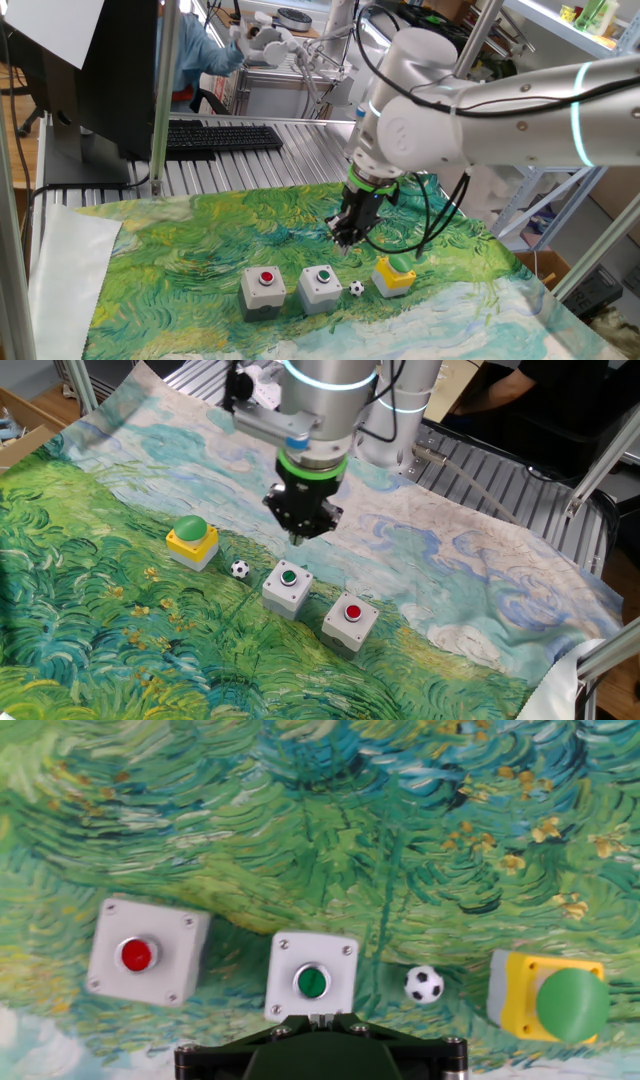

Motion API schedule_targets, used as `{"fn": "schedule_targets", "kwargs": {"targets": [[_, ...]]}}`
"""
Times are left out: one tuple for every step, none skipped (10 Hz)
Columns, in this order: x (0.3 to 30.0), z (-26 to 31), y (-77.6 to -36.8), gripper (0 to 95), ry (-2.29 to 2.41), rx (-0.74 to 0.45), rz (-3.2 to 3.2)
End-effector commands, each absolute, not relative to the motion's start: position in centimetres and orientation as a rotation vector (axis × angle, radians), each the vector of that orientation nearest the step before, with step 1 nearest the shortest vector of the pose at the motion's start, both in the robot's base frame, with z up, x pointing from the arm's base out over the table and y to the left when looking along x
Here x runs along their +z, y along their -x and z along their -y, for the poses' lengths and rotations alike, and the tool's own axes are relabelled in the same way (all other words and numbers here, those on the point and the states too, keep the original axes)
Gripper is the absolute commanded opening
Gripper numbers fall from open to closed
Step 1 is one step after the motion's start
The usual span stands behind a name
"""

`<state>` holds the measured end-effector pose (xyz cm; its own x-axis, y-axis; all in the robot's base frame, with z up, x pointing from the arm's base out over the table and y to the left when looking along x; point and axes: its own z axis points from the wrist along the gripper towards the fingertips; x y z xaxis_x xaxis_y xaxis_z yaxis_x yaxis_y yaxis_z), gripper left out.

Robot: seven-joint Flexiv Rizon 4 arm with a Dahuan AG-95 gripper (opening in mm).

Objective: Press three buttons from left to right in sequence

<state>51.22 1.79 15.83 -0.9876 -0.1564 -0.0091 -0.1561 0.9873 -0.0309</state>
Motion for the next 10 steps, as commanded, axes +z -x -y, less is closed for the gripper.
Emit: {"fn": "schedule_targets", "kwargs": {"targets": [[14.6, -2.3, -51.6, 0.0, 0.207, -0.034, -3.124], [14.0, -2.6, -51.6, 0.0, 0.196, -0.032, -3.124], [13.4, -2.8, -51.6, 0.0, 0.191, -0.032, -3.124], [13.0, -2.9, -51.7, 0.0, 0.185, -0.032, -3.124], [12.7, -3.0, -51.8, 0.0, 0.185, -0.036, -3.124], [12.5, -3.1, -51.8, 0.0, 0.182, -0.043, -3.125], [12.4, -3.1, -51.8, 0.0, 0.183, -0.045, -3.126], [12.3, -3.0, -51.8, 0.0, 0.182, -0.047, -3.126], [12.1, -3.0, -51.8, 0.0, 0.181, -0.048, -3.125], [12.0, -3.0, -51.9, 0.0, 0.179, -0.048, -3.125]]}}
